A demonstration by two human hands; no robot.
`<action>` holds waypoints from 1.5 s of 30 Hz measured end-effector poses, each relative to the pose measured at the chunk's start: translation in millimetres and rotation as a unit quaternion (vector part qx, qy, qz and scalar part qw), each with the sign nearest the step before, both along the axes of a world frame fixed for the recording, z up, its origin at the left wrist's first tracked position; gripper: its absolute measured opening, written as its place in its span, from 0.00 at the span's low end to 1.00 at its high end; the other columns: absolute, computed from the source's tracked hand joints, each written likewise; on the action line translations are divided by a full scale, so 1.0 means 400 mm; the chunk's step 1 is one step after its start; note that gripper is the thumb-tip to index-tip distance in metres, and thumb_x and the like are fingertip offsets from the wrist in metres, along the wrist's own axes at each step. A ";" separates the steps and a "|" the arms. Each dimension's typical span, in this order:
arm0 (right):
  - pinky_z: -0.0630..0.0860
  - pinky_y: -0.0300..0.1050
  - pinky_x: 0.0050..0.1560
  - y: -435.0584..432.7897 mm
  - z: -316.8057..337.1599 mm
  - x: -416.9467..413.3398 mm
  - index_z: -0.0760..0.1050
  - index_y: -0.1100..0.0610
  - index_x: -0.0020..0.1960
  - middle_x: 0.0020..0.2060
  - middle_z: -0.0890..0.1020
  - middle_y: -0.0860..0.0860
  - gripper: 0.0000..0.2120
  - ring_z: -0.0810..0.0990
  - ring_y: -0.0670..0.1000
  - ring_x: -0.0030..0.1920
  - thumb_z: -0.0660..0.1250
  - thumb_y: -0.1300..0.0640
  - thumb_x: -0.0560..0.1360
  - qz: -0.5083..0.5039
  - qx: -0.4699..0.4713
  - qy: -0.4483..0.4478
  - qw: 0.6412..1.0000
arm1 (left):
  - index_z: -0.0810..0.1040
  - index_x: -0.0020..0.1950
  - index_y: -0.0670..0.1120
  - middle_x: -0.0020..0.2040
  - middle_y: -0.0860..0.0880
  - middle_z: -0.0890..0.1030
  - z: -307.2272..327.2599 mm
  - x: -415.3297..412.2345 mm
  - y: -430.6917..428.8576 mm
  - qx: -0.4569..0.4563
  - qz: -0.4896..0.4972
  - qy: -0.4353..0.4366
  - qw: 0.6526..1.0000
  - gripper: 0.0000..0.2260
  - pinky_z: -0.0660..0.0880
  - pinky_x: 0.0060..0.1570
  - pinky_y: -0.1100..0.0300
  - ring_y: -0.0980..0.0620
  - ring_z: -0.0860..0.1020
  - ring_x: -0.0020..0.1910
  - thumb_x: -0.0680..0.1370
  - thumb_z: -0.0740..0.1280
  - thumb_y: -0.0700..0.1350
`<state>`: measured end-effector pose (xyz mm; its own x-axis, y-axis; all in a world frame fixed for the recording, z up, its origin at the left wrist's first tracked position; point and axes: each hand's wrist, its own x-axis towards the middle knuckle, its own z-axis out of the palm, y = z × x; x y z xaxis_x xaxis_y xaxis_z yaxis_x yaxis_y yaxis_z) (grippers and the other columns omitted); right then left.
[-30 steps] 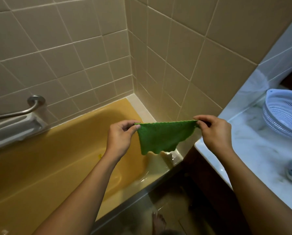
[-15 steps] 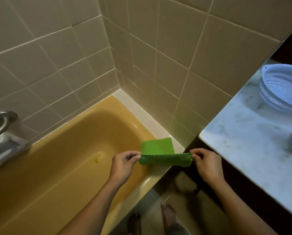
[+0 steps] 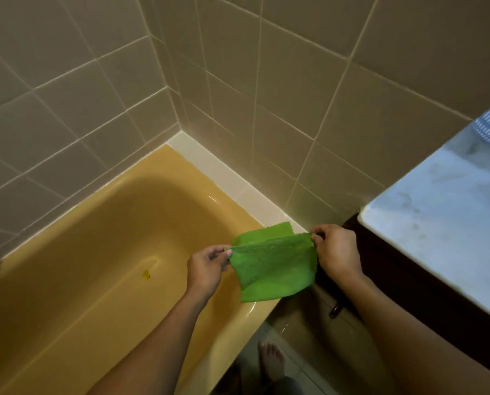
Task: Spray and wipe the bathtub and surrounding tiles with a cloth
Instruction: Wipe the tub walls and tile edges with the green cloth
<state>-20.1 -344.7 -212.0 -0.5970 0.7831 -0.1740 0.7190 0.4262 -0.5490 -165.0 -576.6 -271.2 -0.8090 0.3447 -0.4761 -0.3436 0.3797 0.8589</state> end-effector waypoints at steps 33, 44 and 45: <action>0.82 0.60 0.54 -0.068 -0.451 0.152 0.82 0.58 0.49 0.43 0.86 0.60 0.04 0.85 0.56 0.44 0.75 0.62 0.75 -0.242 -0.312 0.050 0.917 | 0.81 0.46 0.45 0.43 0.45 0.86 -0.323 0.106 0.023 -0.179 -0.088 -0.063 0.978 0.11 0.81 0.49 0.45 0.43 0.84 0.45 0.72 0.75 0.51; 0.83 0.44 0.44 0.020 -0.262 -0.064 0.85 0.53 0.47 0.36 0.86 0.48 0.05 0.85 0.46 0.36 0.75 0.62 0.75 -0.255 -0.225 0.216 0.915 | 0.80 0.53 0.40 0.52 0.42 0.84 -0.175 -0.022 0.094 0.106 0.199 -0.205 0.953 0.04 0.82 0.50 0.58 0.47 0.84 0.48 0.80 0.68 0.34; 0.82 0.41 0.45 0.026 -0.259 -0.088 0.85 0.54 0.51 0.38 0.86 0.48 0.06 0.85 0.46 0.38 0.75 0.62 0.75 -0.252 -0.219 0.218 0.917 | 0.80 0.55 0.39 0.51 0.43 0.84 -0.177 -0.039 0.104 0.123 0.210 -0.216 0.946 0.05 0.81 0.55 0.56 0.47 0.85 0.48 0.80 0.69 0.35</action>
